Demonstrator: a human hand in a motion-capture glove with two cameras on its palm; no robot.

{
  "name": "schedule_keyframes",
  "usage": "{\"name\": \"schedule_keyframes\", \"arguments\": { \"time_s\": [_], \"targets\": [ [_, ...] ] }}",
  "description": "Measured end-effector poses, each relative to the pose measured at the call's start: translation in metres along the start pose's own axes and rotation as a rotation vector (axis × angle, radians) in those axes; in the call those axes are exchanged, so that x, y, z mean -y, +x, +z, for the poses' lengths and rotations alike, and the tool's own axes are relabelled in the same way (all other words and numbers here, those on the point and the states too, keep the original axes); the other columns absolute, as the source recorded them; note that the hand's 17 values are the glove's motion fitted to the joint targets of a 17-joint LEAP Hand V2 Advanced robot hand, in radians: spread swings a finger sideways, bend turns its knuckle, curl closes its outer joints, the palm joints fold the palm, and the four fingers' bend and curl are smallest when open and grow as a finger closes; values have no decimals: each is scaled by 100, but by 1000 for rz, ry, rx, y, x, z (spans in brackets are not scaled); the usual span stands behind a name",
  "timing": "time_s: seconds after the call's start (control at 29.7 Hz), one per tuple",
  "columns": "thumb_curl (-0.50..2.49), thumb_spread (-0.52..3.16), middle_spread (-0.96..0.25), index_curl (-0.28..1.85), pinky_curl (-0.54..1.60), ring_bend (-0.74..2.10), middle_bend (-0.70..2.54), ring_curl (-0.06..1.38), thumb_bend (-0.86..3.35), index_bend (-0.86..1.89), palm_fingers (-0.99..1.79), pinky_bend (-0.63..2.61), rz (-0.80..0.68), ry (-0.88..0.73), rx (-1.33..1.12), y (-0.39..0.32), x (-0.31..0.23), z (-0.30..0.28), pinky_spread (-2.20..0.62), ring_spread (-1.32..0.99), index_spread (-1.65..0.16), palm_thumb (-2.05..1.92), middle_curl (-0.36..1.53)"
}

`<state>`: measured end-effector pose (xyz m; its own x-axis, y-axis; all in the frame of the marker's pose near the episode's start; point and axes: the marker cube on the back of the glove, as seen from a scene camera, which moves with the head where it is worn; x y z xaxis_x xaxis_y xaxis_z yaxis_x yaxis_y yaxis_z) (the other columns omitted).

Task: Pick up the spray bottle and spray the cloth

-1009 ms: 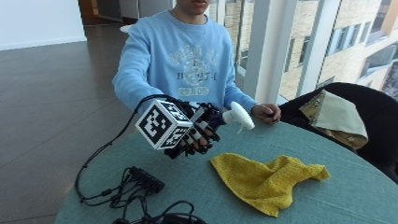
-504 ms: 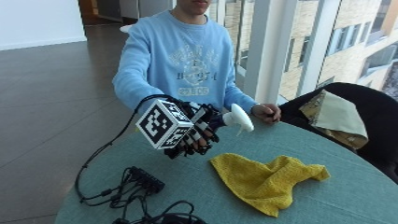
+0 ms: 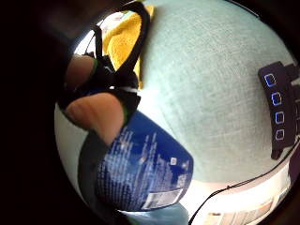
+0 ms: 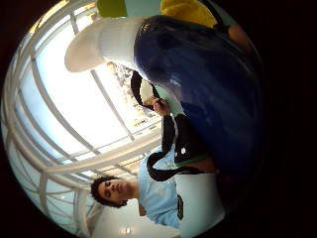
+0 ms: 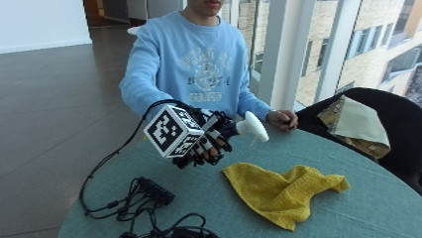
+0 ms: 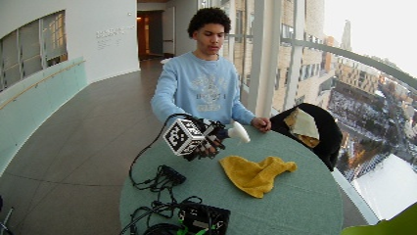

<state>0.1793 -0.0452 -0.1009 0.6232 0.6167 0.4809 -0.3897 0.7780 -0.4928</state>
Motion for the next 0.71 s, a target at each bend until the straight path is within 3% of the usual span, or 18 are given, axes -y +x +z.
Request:
{"name": "schedule_keyframes", "arguments": {
  "time_s": [0.71],
  "targets": [
    [42, 110, -3, 23, 37, 49, 25, 40, -2, 9, 99, 23, 20, 2, -1, 2, -3, 2, 29, 7, -21, 68, 46]
  ]
}}
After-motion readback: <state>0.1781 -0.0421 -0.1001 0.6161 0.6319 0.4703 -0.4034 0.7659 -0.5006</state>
